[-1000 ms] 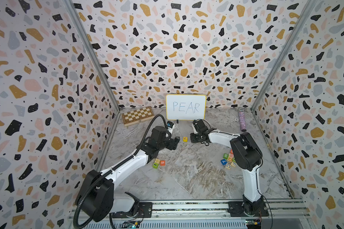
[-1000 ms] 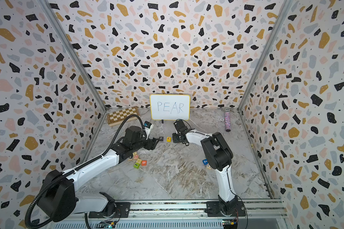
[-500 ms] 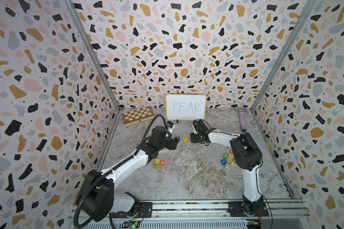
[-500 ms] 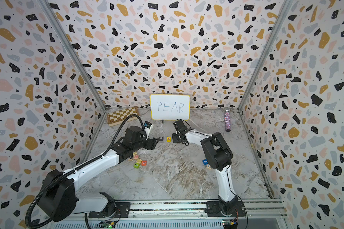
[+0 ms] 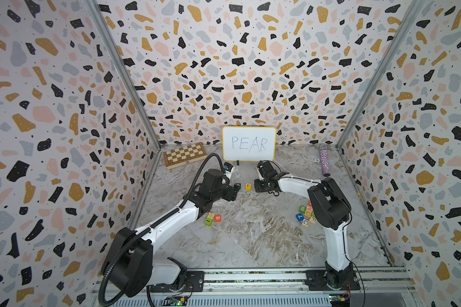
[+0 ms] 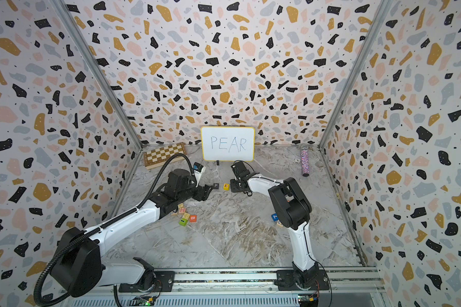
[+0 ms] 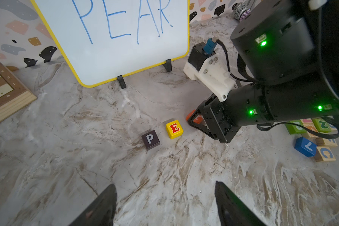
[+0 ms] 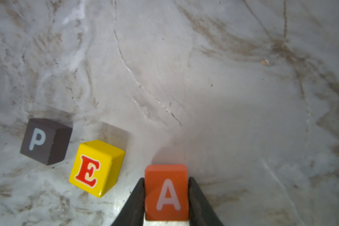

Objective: Spell the uppercase word “pear” with letter blocks
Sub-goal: Place the letter block at the center of the board.

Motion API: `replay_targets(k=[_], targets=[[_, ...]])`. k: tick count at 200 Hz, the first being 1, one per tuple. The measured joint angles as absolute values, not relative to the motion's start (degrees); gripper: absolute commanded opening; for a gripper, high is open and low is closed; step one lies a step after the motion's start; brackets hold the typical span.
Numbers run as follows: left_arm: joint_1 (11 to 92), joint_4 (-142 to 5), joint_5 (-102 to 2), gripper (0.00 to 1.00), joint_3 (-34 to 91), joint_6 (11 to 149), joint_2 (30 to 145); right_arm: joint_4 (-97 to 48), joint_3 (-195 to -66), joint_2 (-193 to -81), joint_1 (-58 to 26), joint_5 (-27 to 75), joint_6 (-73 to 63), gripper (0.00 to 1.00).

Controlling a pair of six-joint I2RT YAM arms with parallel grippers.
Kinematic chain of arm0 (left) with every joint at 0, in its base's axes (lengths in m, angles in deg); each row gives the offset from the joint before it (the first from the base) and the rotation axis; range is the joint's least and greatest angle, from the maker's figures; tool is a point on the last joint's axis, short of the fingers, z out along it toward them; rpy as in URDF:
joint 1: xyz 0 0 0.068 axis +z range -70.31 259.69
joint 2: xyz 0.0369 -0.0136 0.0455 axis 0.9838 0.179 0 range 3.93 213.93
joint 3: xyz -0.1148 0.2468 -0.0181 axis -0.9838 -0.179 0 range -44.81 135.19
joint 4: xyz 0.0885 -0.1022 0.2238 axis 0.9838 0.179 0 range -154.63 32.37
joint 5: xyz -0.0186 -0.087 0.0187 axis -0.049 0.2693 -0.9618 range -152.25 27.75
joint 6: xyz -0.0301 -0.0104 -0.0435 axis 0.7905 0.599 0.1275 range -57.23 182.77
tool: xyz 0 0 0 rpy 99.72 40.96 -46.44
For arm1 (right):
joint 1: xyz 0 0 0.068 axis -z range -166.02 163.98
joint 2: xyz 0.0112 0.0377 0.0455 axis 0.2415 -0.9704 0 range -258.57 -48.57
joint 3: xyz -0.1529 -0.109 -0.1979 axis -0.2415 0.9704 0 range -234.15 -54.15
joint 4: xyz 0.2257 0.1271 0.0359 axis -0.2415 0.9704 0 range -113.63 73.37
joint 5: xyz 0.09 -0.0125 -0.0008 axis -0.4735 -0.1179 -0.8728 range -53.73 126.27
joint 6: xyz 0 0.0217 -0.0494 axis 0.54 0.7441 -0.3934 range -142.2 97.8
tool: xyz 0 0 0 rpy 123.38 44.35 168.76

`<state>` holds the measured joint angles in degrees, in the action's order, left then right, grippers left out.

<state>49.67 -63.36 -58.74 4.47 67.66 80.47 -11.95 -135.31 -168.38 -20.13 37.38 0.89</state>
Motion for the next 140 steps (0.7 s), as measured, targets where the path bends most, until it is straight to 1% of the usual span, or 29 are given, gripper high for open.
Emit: replay_targets(k=[15,90,140], targets=[[49.67,-63.36,-58.77,0.78,4.44,67.64,80.47,-11.99,-135.31,-168.38,-20.18,37.51,0.95,0.47],[49.67,-63.29,-58.83,0.79,4.42,67.26,80.47,-11.16,-135.31,-167.66,-20.33,37.84,0.98,0.50],[49.67,-61.28,-58.33,0.80,4.68,67.20,80.01,-10.11,-135.25,-160.88,-20.33,37.58,0.58,0.53]])
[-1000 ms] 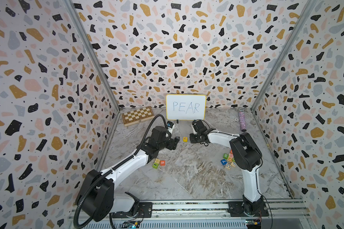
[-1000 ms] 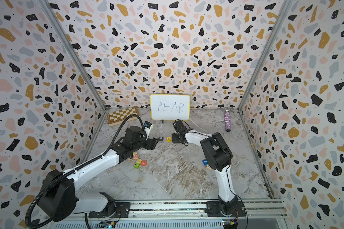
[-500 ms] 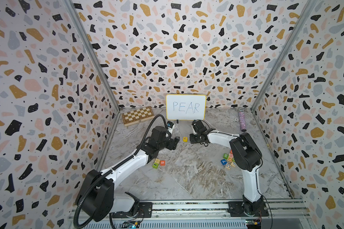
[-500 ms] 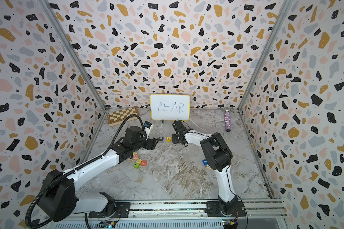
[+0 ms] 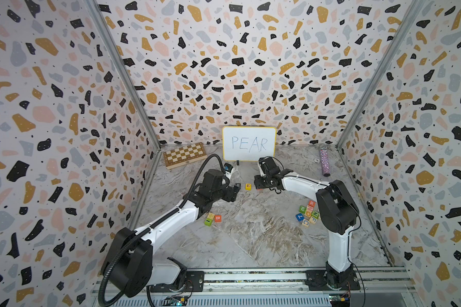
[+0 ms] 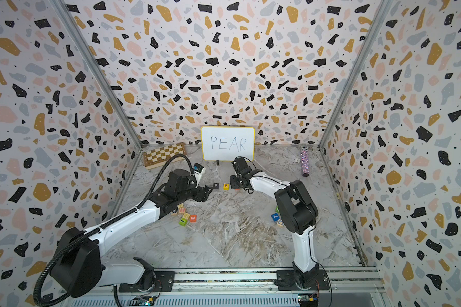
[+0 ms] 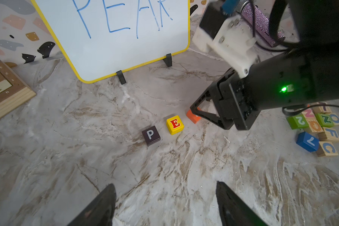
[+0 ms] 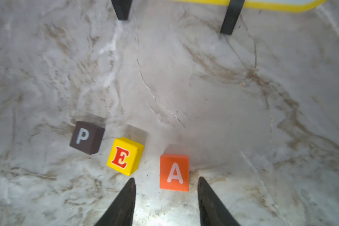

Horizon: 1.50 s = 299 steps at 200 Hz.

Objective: Spell the uppercase word “pear” with letter blocks
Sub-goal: Place the letter block at the center of the board, then pick up the letter block from the center of the board.

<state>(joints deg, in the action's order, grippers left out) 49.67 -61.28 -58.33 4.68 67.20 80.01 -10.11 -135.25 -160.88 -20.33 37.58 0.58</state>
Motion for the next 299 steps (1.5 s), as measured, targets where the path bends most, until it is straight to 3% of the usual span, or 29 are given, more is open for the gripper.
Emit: replay_targets(k=[27,41,65,81,93,161,182,213,299], targets=[[49.58,-59.14,-57.56,0.82,6.78,67.22,79.46,-10.40,-132.63,-154.24,-19.74,38.86,-0.25,0.54],[48.99,-58.07,-57.32,0.83,9.06,66.89,79.46,-10.77,-129.41,-149.82,-18.71,39.48,-0.55,0.63],[46.10,-56.89,-57.67,0.85,13.34,65.71,79.61,-12.10,-122.44,-141.89,-13.40,39.30,-1.08,0.69],[44.11,-56.86,-57.67,0.87,16.01,64.88,80.64,-12.50,-118.66,-137.45,-9.36,40.26,-1.28,0.79],[42.69,-56.91,-57.63,0.87,18.15,64.42,82.28,-12.85,-115.82,-134.48,-7.02,40.81,-1.56,1.00],[34.74,-55.95,-54.68,0.87,28.84,60.31,97.12,-14.00,-101.33,-125.15,4.70,38.41,-1.36,1.00],[32.81,-55.75,-53.08,0.86,32.01,60.12,101.54,-13.35,-98.44,-125.37,10.36,34.32,-0.53,0.80],[30.80,-55.64,-50.70,0.86,35.81,60.01,107.48,-13.24,-96.17,-127.79,19.54,28.11,1.54,0.73],[29.03,-53.00,-47.18,0.86,40.44,59.79,115.00,-12.98,-96.23,-132.82,15.74,28.61,2.03,0.68]])
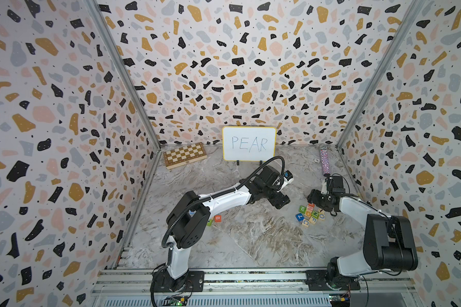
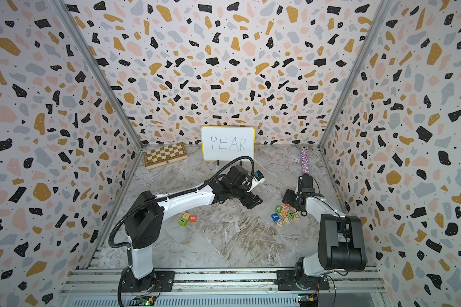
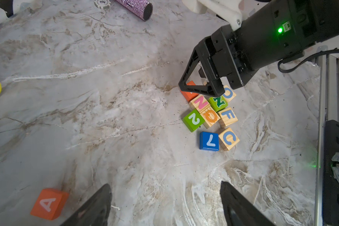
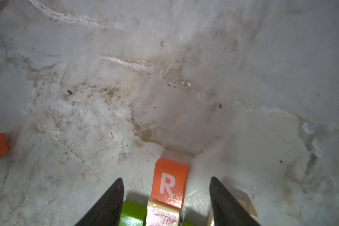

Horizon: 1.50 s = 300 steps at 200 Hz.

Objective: Spell the uppercase word “pear” with letter blocks
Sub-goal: Pick up the letter block from the center of the board.

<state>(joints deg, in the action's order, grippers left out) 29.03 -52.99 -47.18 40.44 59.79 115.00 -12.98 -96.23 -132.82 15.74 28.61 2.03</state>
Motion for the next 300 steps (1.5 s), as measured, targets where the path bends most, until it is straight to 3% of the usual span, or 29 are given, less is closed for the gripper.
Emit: replay_targets(k=[56,154,191,203,255,265,300], targets=[[28.92,-52.34,-45.26,0.86,42.41,59.09,116.84,-12.98,-96.43,-135.60,13.88,31.63,2.20,0.66],[28.18,-51.71,-44.25,0.86,43.70,58.98,119.00,-13.37,-97.48,-137.74,11.69,34.49,2.22,0.51],[28.14,-51.64,-44.23,0.86,43.85,58.96,119.02,-13.37,-97.52,-137.89,11.30,35.26,2.18,0.50],[28.14,-51.64,-44.23,0.86,43.85,58.94,119.02,-13.37,-97.52,-137.89,11.15,35.54,2.13,0.44],[28.09,-51.01,-43.84,0.87,44.53,58.94,119.37,-13.39,-97.83,-138.42,10.99,35.94,2.16,0.39],[28.05,-50.66,-43.66,0.88,45.03,58.94,119.68,-13.39,-97.83,-138.42,10.99,35.91,2.16,0.32],[27.44,-49.76,-43.09,0.90,46.80,58.89,120.77,-13.41,-97.85,-138.42,10.99,35.91,2.07,0.27]])
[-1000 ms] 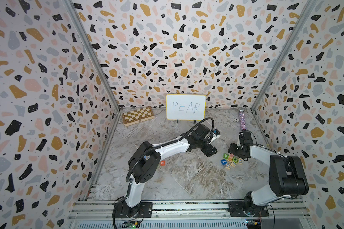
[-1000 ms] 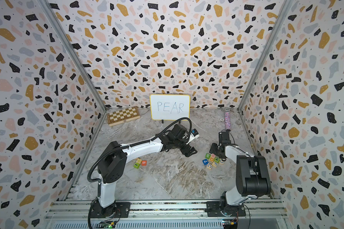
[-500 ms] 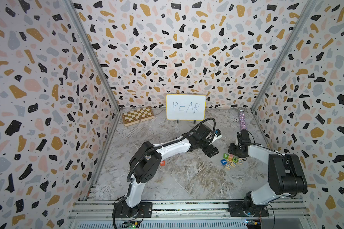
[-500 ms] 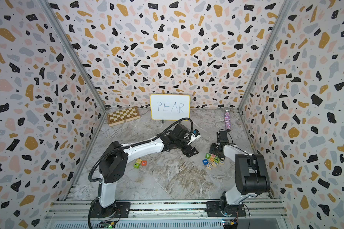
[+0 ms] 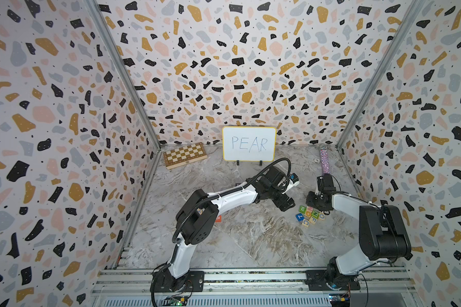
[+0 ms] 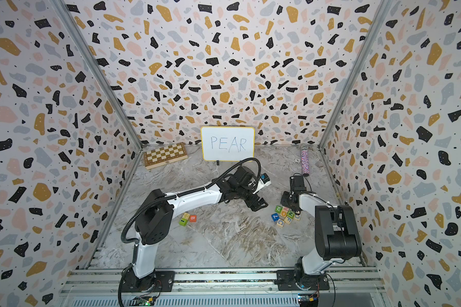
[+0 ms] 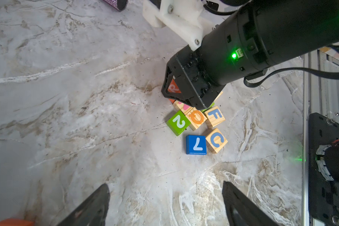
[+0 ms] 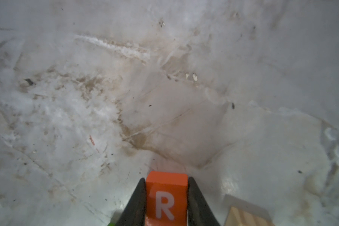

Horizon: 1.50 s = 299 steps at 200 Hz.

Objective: Spell the uppercase word “pear” with letter blocks
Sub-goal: Pick up the letter block from the center of the board.

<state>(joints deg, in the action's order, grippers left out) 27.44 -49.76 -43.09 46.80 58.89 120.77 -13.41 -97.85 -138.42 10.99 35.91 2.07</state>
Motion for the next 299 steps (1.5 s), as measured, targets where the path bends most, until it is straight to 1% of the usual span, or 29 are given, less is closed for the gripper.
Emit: replay_targets(k=[20,27,52,146,222,299], targets=[[27.11,-49.54,-42.96,0.90,47.07,58.85,121.01,-13.41,-97.85,-138.44,10.99,35.89,2.05,0.26],[27.09,-49.48,-42.92,0.90,47.07,58.85,121.08,-13.41,-97.85,-138.44,10.99,35.89,2.07,0.22],[27.00,-49.13,-42.77,0.90,47.07,58.85,121.23,-13.41,-97.90,-138.44,10.99,35.87,2.07,0.19],[27.00,-48.78,-41.59,0.93,47.13,57.89,121.16,-13.24,-98.07,-138.18,10.99,35.85,2.07,0.18],[27.00,-48.36,-40.10,0.93,48.99,57.45,119.42,-13.04,-98.46,-135.49,10.99,35.85,1.96,0.16],[27.85,-48.45,-38.88,0.93,48.94,57.49,118.50,-11.93,-99.60,-135.27,10.56,35.52,1.94,0.16]])
